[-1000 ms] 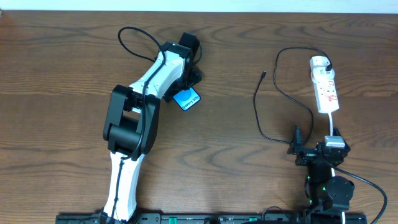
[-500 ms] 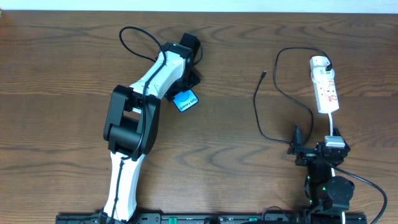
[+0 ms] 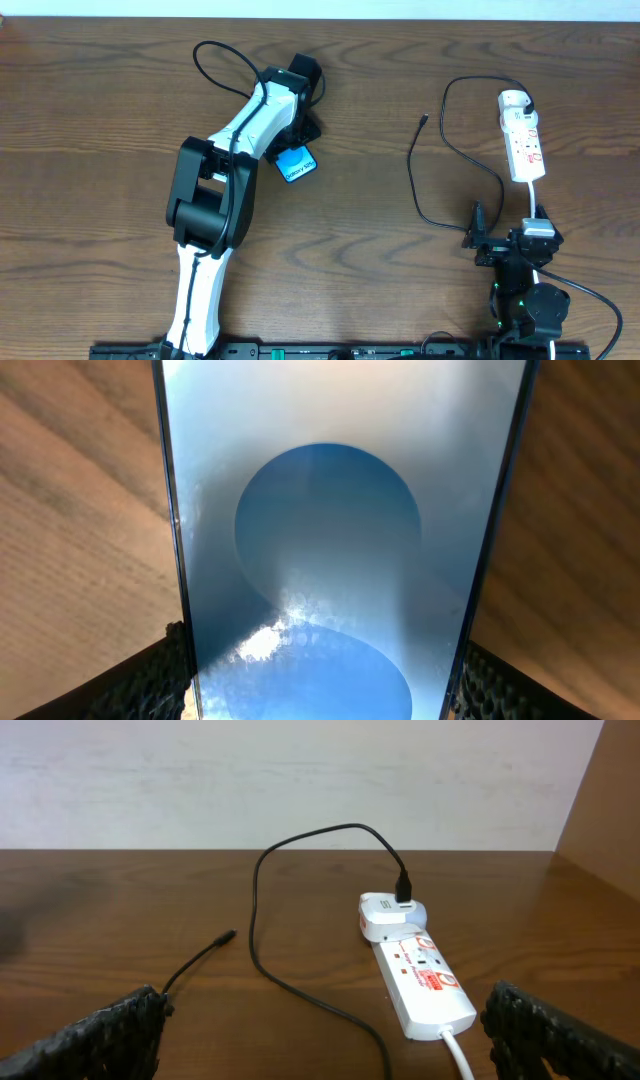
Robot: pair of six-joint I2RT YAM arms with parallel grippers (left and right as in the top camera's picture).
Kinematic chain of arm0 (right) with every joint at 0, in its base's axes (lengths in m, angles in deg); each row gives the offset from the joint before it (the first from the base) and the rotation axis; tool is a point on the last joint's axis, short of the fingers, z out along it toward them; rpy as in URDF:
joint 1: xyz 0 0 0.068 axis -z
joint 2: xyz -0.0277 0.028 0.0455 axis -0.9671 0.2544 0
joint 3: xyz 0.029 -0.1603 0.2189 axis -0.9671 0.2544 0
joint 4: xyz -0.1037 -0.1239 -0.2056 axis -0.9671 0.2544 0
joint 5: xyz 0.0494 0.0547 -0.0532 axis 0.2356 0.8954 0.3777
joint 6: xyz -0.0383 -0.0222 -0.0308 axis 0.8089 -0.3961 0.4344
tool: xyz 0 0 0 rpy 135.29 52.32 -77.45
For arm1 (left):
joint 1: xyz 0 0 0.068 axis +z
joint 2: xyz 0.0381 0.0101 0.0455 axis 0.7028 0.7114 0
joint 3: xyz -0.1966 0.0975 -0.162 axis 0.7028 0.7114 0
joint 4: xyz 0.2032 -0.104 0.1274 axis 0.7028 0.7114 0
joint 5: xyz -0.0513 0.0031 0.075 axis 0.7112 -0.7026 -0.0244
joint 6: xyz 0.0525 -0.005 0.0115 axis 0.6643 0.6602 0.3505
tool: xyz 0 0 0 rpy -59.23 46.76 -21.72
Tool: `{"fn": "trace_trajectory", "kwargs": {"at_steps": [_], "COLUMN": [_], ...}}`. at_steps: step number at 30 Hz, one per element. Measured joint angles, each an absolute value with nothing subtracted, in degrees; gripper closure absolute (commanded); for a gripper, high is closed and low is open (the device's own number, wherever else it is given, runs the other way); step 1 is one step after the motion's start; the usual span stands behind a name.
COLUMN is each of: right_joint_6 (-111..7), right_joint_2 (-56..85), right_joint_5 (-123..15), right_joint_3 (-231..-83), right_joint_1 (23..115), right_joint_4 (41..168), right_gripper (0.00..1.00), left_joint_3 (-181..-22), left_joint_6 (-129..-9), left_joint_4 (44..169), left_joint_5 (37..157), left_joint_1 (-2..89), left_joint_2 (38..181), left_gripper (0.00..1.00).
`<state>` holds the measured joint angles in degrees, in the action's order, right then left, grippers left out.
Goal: Plug charger to phone and switch on socket
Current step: 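Close the left gripper on the phone and tilt it upright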
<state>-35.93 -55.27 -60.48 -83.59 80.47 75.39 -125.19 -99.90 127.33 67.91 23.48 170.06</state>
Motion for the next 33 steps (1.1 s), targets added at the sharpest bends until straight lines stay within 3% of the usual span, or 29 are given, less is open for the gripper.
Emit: {"fn": "trace_trajectory", "kwargs": {"at_steps": [33], "right_joint_6": [-35.93], "right_joint_2": [-55.27], "right_joint_5": [-60.48], "right_joint_3": [-83.59], "right_joint_1": [80.47], "right_joint_4": [75.39], "right_gripper": [0.01], "left_joint_3": [-125.21], "left_joint_6": [-96.23], "left_joint_4": [129.03], "left_joint_5": [69.6], "left_joint_1": [23.55], "left_joint_2": [169.95], "left_gripper": [0.2]}}
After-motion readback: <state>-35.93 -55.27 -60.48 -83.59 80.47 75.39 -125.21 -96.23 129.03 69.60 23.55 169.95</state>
